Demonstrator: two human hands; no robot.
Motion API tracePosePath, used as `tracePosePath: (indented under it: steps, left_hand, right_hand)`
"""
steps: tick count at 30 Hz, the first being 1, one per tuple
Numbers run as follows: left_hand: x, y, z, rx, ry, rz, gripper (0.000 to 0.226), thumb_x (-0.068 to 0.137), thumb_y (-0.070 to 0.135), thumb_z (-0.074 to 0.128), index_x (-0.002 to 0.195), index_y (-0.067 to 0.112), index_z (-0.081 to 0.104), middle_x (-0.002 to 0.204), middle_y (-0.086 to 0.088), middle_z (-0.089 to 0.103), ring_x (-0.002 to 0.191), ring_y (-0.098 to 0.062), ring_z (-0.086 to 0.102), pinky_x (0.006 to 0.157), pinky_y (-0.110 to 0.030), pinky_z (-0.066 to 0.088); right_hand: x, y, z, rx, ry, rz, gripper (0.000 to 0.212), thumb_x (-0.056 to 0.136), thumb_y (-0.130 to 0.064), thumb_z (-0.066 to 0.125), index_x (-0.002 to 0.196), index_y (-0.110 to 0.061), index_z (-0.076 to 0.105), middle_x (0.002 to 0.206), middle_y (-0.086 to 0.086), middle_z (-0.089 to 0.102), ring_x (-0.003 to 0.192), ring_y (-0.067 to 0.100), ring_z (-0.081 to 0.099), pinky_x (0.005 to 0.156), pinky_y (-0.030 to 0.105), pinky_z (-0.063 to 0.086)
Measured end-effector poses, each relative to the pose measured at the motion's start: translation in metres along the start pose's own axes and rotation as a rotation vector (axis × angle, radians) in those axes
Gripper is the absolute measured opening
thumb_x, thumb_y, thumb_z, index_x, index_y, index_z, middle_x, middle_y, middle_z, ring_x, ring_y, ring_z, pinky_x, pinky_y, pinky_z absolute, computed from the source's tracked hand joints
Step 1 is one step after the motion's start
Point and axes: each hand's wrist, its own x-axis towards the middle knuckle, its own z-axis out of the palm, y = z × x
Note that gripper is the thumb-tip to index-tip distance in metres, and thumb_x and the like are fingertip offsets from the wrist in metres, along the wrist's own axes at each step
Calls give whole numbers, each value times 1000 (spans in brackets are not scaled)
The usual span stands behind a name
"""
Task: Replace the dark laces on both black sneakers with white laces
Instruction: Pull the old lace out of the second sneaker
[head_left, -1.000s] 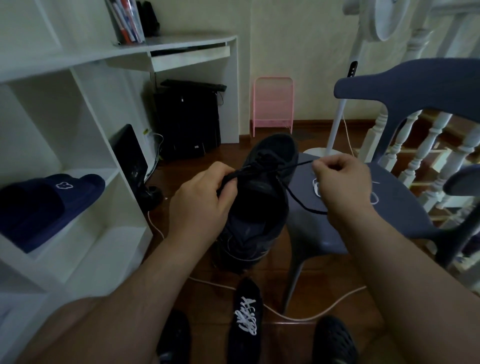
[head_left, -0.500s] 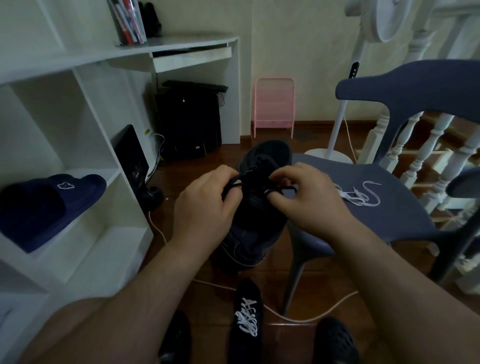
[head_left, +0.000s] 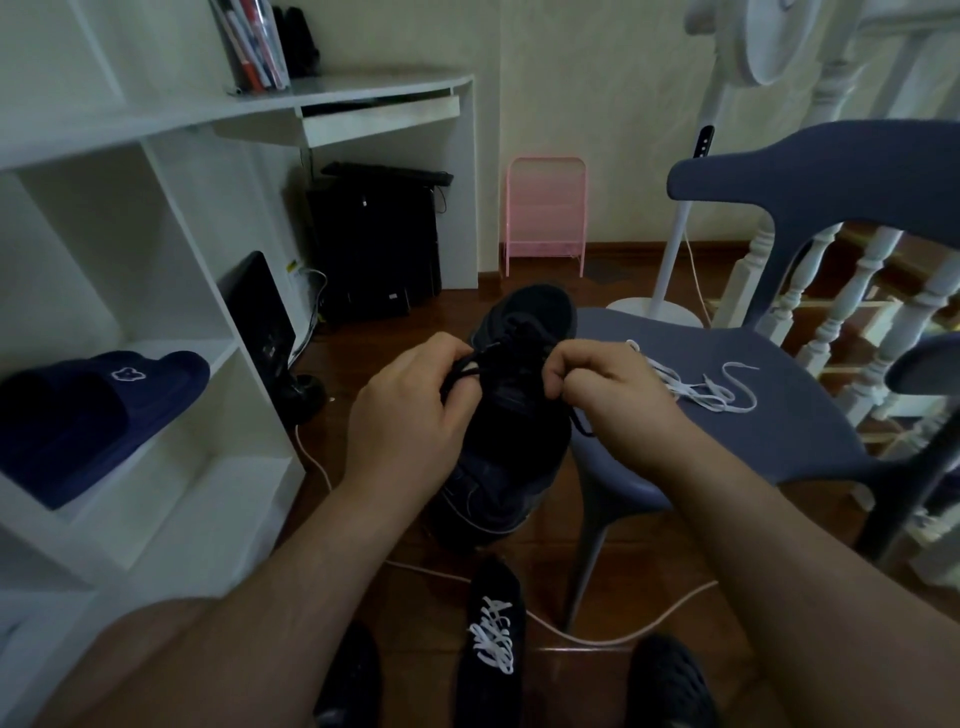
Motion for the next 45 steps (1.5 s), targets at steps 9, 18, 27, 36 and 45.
tracePosePath:
  steps: [9,18,27,36,45]
  left_hand:
    - [0,3,1,41,-8,26,9,101,27,61,108,24,66,86,16,55,73,-7,51,58,-28,41]
    - [5,-5,-7,34,38,-2,11,104,33,61,111,28,69,77,19,54,66,-6,54,56,-28,40]
    - [3,2,-6,38,37,31,8,102,28,62,108,27,68,82,19,55,73,-8,54,58,-31,45]
    - [6,-4,-9,12,40,-33,12,103,35,61,111,30,69,82,16,61,70,-9,59,58,-34,51]
    - [0,2,2,-70,27,47,19,102,21,64,118,23,72,125,9,69,115,-7,62,94,-29,54]
  right_hand:
    - [7,9,4,-439,128,-122,11,99,-37,65,100,-27,63,75,-14,56,78,16,59,67,35,44]
    - [14,25,-22,-544,351,107,23,105,-40,54,88,-24,58,79,-3,58,82,29,59,79,51,53]
    - [4,7,10,-201,106,-27,27,100,-35,63,126,-28,65,109,-9,64,100,10,61,90,34,54]
    - [15,14,-10,-149,360,81,23,101,-28,63,78,-28,57,78,-9,60,73,4,55,64,27,40]
    - [7,7,0,-69,124,59,10,98,-43,64,97,-33,64,89,-9,67,87,9,63,75,34,52]
